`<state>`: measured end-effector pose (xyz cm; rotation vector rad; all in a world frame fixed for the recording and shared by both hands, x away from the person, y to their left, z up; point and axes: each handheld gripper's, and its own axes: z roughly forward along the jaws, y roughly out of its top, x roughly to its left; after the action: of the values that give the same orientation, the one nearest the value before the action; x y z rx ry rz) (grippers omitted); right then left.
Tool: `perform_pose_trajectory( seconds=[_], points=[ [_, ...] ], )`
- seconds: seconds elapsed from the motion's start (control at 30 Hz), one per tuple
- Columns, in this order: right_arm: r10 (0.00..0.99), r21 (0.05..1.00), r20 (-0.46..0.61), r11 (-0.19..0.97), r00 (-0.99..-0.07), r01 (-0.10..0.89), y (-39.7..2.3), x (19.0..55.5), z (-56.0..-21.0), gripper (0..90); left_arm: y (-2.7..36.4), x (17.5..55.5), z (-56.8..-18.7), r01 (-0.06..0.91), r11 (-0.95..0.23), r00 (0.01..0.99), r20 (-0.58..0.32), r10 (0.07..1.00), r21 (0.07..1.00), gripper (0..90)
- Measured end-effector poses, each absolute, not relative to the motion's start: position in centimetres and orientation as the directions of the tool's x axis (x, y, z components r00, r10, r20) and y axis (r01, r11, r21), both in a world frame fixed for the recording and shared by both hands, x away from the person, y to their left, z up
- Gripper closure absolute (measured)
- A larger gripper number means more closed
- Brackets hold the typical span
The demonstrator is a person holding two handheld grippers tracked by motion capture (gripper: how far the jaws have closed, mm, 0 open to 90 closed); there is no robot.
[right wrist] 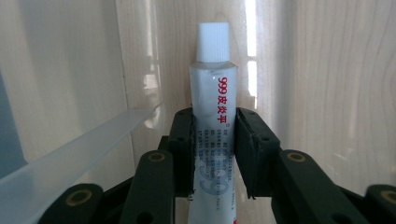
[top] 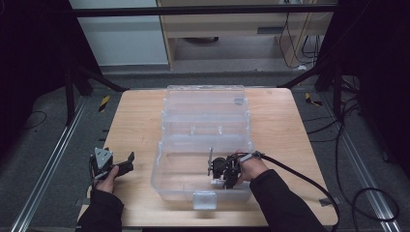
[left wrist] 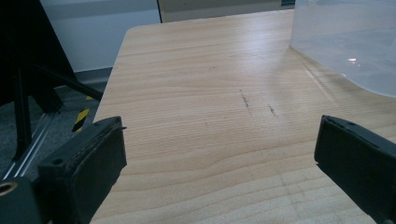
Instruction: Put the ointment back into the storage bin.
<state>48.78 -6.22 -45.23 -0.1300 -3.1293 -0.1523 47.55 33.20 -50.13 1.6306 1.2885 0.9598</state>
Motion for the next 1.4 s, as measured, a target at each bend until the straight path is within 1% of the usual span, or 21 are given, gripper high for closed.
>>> perform_pose_trajectory(
  seconds=[0.1,0.2,0.3,0.4,0.43,0.5,0.63,0.77,0.9,0.93,0.97,1.1,1.23,1.3,1.4],
  points=[
    [0.084,0.086,0.013,0.993,-0.996,0.084,-6.2,48.8,-45.3,68.2,33.2,47.6,-50.1,0.349,-0.133,0.183,0.071,0.980,0.928,1.6],
    [0.086,0.098,0.020,0.991,-0.996,0.088,-6.3,48.8,-45.2,67.5,33.2,47.6,-50.1,0.349,-0.133,0.184,0.072,0.980,0.928,1.6],
    [0.095,0.115,0.009,0.989,-0.995,0.096,-6.4,48.7,-44.8,65.7,33.2,47.6,-50.1,0.349,-0.133,0.184,0.071,0.980,0.928,1.6],
    [0.092,0.159,-0.002,0.983,-0.996,0.090,-6.8,48.7,-44.0,64.5,33.2,47.6,-50.1,0.349,-0.133,0.184,0.071,0.980,0.928,1.6],
    [0.111,0.167,0.000,0.980,-0.994,0.109,-6.9,48.5,-43.7,63.9,33.2,47.6,-50.1,0.349,-0.133,0.184,0.071,0.980,0.928,1.6],
    [0.110,0.202,-0.017,0.974,-0.994,0.105,-7.3,48.5,-42.8,62.0,33.2,47.5,-50.1,0.349,-0.133,0.183,0.071,0.980,0.928,1.6],
    [0.144,0.281,-0.034,0.951,-0.989,0.128,-8.3,48.3,-40.9,58.1,33.2,47.6,-50.1,0.349,-0.135,0.184,0.073,0.980,0.927,1.6],
    [0.185,0.381,-0.062,0.912,-0.981,0.149,-9.6,47.9,-38.9,53.0,33.2,47.6,-50.1,0.349,-0.135,0.184,0.073,0.980,0.927,1.6],
    [0.237,0.487,-0.083,0.857,-0.968,0.169,-11.2,47.6,-36.9,50.7,33.2,47.6,-50.1,0.349,-0.134,0.183,0.072,0.980,0.927,1.6],
    [0.237,0.487,-0.083,0.857,-0.968,0.169,-11.2,47.6,-36.9,50.7,33.2,47.6,-50.1,0.349,-0.134,0.183,0.072,0.980,0.927,1.6],
    [0.274,0.560,-0.091,0.809,-0.957,0.179,-12.2,47.4,-36.2,46.7,33.2,47.6,-50.1,0.350,-0.134,0.183,0.072,0.980,0.927,1.6],
    [0.361,0.660,-0.102,0.722,-0.927,0.209,-13.8,47.3,-35.3,41.8,33.2,47.6,-50.1,0.349,-0.135,0.184,0.074,0.980,0.927,1.6],
    [0.450,0.733,-0.089,0.634,-0.888,0.248,-15.5,47.1,-34.9,35.5,33.2,47.6,-50.1,0.350,-0.134,0.182,0.073,0.981,0.927,1.6],
    [0.491,0.763,-0.076,0.589,-0.868,0.267,-16.3,47.0,-34.8,34.2,33.2,47.6,-50.1,0.349,-0.133,0.182,0.072,0.981,0.928,1.6],
    [0.558,0.801,-0.075,0.527,-0.827,0.283,-17.8,46.8,-34.7,28.7,33.2,47.6,-50.1,0.349,-0.136,0.183,0.075,0.980,0.927,1.6]
  ],
)
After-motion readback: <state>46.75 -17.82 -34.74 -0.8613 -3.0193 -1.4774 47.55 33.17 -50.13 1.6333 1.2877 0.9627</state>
